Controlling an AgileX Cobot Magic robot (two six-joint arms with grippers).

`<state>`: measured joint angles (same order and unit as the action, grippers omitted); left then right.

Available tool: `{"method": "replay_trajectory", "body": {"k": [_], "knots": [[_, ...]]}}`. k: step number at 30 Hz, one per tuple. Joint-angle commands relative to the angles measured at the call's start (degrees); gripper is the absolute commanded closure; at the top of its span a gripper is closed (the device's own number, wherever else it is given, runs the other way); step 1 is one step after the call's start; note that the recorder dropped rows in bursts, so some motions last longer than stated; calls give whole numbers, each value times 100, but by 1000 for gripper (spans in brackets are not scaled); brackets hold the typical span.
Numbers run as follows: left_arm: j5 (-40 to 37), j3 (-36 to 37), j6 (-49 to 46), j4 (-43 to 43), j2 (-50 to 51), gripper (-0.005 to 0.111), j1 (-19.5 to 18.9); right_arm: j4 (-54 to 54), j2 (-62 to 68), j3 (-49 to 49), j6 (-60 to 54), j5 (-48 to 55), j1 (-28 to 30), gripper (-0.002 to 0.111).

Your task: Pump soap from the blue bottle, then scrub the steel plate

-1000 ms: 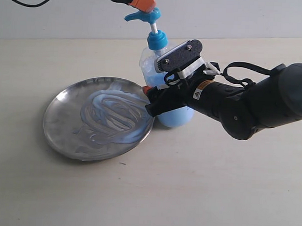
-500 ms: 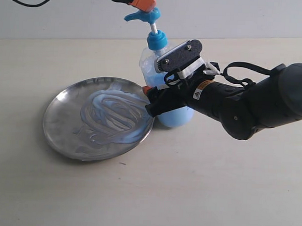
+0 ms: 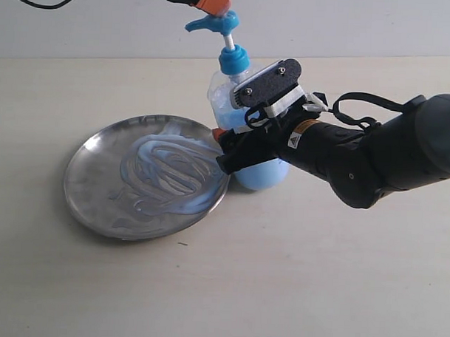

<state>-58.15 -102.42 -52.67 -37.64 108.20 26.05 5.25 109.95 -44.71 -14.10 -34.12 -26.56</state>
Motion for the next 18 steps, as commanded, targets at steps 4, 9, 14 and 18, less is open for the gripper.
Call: {"method": "replay_trajectory", "body": {"k": [4,9,14,18], "knots": [[-100,-20,-15,74,49,107,16,-122,4,-25,-67,-50,-14,108],[-148,-20,-15,20,49,107,16,-122,4,-25,-67,-50,-14,108],[-271,-20,-15,-21,145,107,16,-112,4,-25,-67,-50,-14,108],[-354,-20,-15,-31,288,107,16,-112,4,-25,-67,-50,-14,108]]}}
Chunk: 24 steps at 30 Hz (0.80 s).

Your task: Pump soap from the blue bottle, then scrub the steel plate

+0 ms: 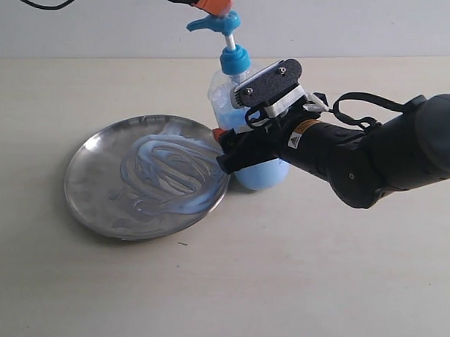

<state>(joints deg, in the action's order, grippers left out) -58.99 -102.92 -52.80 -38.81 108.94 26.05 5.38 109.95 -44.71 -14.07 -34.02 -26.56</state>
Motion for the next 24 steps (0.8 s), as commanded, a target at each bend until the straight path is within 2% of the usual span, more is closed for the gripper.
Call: {"method": "replay_trajectory", "body": {"k": [1,13,24], "knots": [[-282,30,-2,63,237,107,16,-125,4,-25,-70,-59,-14,108],[-469,30,-2,63,272,107,16,-135,4,-25,-82,-40,-14,108],[-536,30,57,158,444,107,202,-135,4,-25,-82,-40,-14,108]]}}
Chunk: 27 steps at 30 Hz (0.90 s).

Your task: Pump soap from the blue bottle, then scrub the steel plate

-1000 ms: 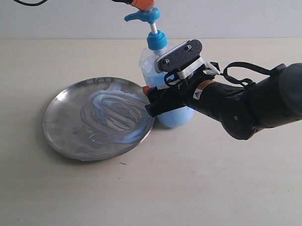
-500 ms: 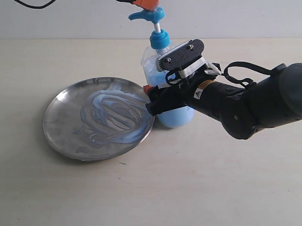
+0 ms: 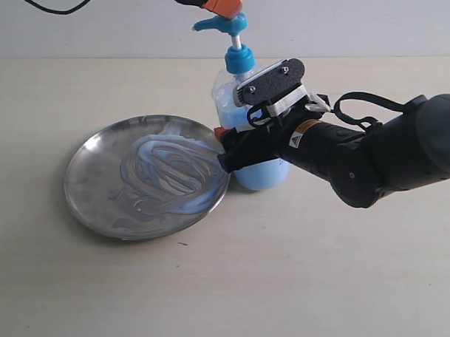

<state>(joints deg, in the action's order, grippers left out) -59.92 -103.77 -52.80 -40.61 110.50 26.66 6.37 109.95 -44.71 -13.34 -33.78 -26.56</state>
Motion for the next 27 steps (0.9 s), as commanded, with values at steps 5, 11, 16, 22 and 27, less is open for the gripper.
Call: {"method": "replay_trajectory", "body": {"k": [5,11,16,22,27], "knots": [[-442,115,87,379,303,107,141,-235,4,-25,-155,-64,-14,108],[-442,115,101,403,328,107,141,-235,4,-25,-155,-64,-14,108],[-475,115,126,403,402,107,141,-235,4,-25,-155,-64,-14,108],[-500,115,142,403,498,107,141,-235,4,-25,-155,-64,-14,108],[-500,115,142,403,520,107,141,-235,4,-25,-155,-64,-14,108]]}}
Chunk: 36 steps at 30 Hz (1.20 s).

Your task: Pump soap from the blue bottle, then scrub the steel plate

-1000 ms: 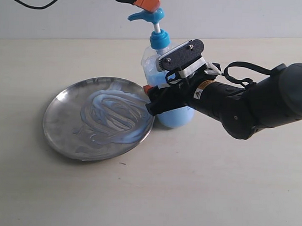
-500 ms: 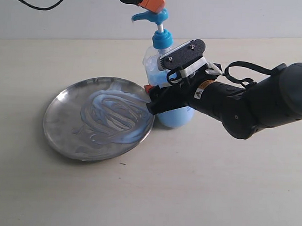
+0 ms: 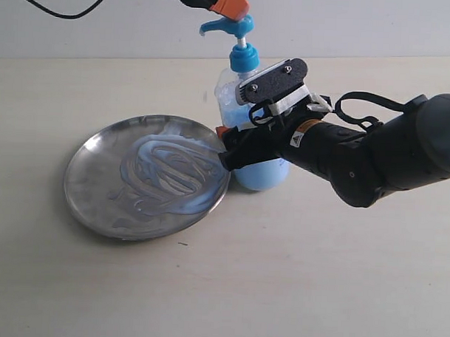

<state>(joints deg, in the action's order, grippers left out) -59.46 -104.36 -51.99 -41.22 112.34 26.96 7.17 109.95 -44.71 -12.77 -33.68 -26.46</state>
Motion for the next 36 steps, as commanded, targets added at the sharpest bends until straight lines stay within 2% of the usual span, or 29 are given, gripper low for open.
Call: {"method": "replay_trajectory", "body": {"k": [1,19,25,36], "knots": [[-546,175,60,464,340,107,112,-314,4,-25,-212,-74,-25,108],[-599,186,110,464,551,107,101,-314,4,-25,-212,-74,-25,108],[-445,694,14,354,559,107,101,-314,4,-25,-212,-74,-25,108],[-419,708,-21,263,559,107,101,-304,4,-25,-212,-74,-25,108]]}}
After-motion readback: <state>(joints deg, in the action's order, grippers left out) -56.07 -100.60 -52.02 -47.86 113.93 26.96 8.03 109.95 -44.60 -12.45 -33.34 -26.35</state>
